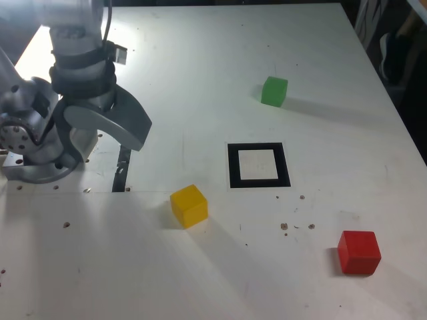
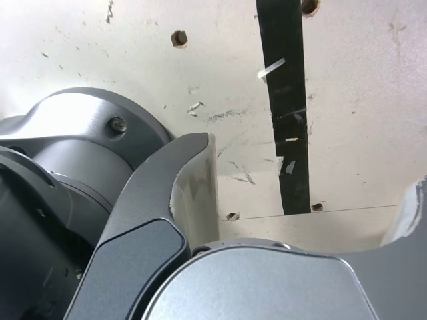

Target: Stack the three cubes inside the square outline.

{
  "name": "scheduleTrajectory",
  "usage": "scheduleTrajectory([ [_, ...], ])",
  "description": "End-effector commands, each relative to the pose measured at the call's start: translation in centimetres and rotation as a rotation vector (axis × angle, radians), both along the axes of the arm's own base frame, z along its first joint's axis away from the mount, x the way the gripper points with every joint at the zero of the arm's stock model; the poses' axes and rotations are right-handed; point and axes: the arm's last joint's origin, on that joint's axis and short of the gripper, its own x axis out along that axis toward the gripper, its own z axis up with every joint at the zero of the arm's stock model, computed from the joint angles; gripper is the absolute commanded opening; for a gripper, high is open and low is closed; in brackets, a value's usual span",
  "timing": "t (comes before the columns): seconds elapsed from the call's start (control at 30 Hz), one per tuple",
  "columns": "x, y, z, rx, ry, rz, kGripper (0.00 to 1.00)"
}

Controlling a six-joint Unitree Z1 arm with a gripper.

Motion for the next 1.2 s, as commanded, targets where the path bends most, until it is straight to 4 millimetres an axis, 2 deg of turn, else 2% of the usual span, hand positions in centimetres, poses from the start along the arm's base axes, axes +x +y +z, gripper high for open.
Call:
scheduleTrajectory([
  [0.0, 0.0, 0.0, -0.1, -0.004, 0.008, 0.012, 0.97],
  [0.17, 0.3, -0.1, 0.7, -0.003, -0.019, 0.028, 0.96],
  [0.27, 1.7, -0.4, 2.1, -0.006, -0.059, 0.013, 0.96],
  [0.43, 5.9, -1.1, 6.4, 0.019, -0.121, -0.011, 0.98],
  [0.67, 10.5, -2.4, 11.8, 0.033, -0.200, -0.042, 0.99],
  [0.8, 13.5, -4.8, 14.9, 0.052, -0.232, -0.090, 0.98],
  [0.93, 16.0, -8.2, 17.4, 0.091, -0.272, -0.147, 0.97],
  [1.03, 18.7, -11.4, 17.6, 0.101, -0.291, -0.199, 0.97],
  [1.17, 22.2, -14.6, 16.8, 0.119, -0.298, -0.246, 0.97],
])
